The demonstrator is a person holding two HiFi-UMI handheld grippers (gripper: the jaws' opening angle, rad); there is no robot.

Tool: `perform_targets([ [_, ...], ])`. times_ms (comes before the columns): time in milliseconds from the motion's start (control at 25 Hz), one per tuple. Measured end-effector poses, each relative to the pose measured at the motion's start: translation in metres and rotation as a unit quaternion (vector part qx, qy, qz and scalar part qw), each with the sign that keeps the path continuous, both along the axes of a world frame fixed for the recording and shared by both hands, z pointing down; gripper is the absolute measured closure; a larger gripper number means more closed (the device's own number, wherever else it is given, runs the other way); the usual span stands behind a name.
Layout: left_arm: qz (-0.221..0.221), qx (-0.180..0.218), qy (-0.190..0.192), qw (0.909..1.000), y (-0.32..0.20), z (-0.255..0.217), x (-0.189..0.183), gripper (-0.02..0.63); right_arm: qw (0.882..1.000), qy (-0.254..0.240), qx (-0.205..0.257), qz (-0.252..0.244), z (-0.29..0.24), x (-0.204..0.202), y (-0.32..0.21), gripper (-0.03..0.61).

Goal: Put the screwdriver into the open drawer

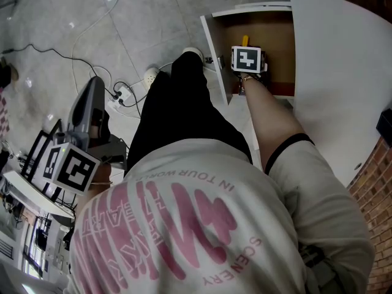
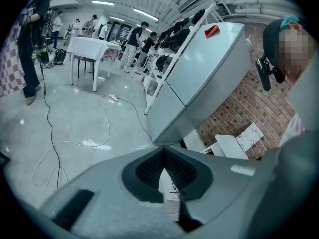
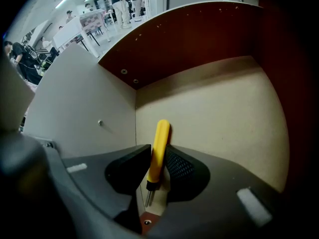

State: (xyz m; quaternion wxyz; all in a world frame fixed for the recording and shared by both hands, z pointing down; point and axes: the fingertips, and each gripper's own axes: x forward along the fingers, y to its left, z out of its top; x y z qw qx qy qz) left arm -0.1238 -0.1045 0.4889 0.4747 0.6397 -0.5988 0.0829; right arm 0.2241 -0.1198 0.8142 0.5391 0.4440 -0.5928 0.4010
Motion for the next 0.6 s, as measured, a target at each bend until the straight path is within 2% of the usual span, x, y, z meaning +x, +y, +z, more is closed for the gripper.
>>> perform_targets([
  [240, -0.005, -0.006, 0.002, 1.0, 0.004, 0.008, -0.002, 0.609, 1.0, 0.019, -0.015, -0.012, -0.003, -0.003, 0.009, 0.446],
  [400, -0.014, -0.012, 0.011, 0.9998, 0.01, 0.015, -0.002, 0.609, 0.999, 0.025, 0.007, -0.03, 0.002, -0.002, 0.004, 0.443],
  [600, -0.021, -0.013, 0.012, 0.9996, 0.013, 0.017, -0.004, 0.609, 0.999, 0.03, 0.012, -0.029, 0.005, -0.001, 0.004, 0.441],
])
